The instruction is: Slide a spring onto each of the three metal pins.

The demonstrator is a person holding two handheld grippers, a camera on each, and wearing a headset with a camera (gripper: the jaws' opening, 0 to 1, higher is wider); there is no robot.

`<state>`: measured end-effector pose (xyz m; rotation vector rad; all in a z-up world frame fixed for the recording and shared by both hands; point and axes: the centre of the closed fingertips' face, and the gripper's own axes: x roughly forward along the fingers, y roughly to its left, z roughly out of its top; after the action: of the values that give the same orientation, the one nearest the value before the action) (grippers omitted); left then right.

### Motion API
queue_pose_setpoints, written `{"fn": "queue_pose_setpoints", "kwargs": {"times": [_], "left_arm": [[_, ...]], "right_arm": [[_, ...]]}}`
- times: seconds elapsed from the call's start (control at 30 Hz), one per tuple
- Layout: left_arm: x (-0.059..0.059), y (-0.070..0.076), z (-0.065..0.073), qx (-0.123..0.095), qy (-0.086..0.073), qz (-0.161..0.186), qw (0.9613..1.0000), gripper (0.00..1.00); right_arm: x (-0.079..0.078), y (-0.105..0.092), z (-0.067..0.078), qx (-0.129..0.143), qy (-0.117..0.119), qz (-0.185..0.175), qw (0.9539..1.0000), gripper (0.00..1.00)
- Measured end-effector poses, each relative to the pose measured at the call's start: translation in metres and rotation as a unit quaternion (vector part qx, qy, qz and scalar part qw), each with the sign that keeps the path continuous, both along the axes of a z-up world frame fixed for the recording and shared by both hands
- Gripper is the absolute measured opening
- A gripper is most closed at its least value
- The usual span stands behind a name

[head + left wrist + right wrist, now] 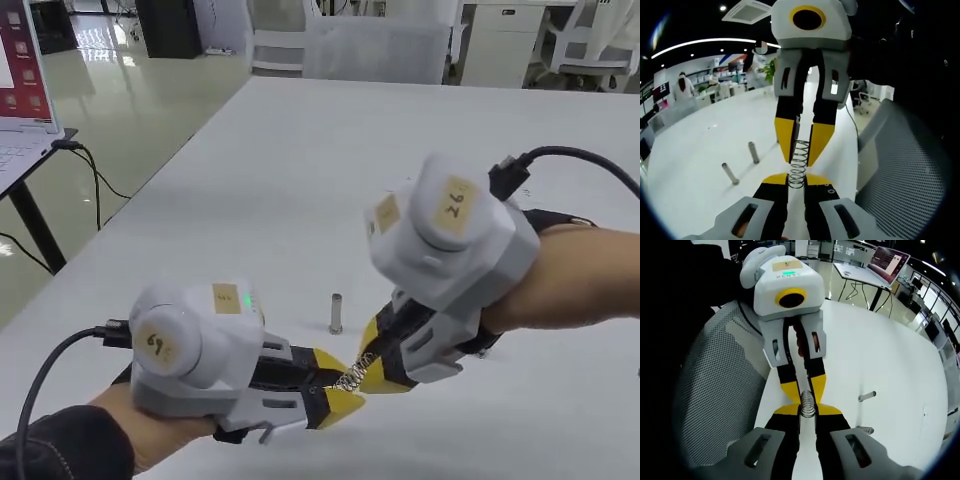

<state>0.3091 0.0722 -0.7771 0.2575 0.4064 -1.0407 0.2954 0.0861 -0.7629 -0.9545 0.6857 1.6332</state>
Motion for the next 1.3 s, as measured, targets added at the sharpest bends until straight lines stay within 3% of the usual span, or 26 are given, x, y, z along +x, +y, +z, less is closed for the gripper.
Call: {"fn": "queue_pose_setpoints", "kwargs": {"times": [0.6,1.3], "left_arm": [[-0.001,-0.001,-0.001,0.003,0.002,-0.001,1.0000,0.04],[-0.002,-0.001,-0.004,0.008,0.007,-0.002,0.9999,0.04]], "right_arm": [[-0.006,0.007,0.009,-0.004,-0.013,0.019,0.9997,0.08],[-0.008,0.013,0.009,-0.001,-0.013,0.030,0.9995,0.08]]}}
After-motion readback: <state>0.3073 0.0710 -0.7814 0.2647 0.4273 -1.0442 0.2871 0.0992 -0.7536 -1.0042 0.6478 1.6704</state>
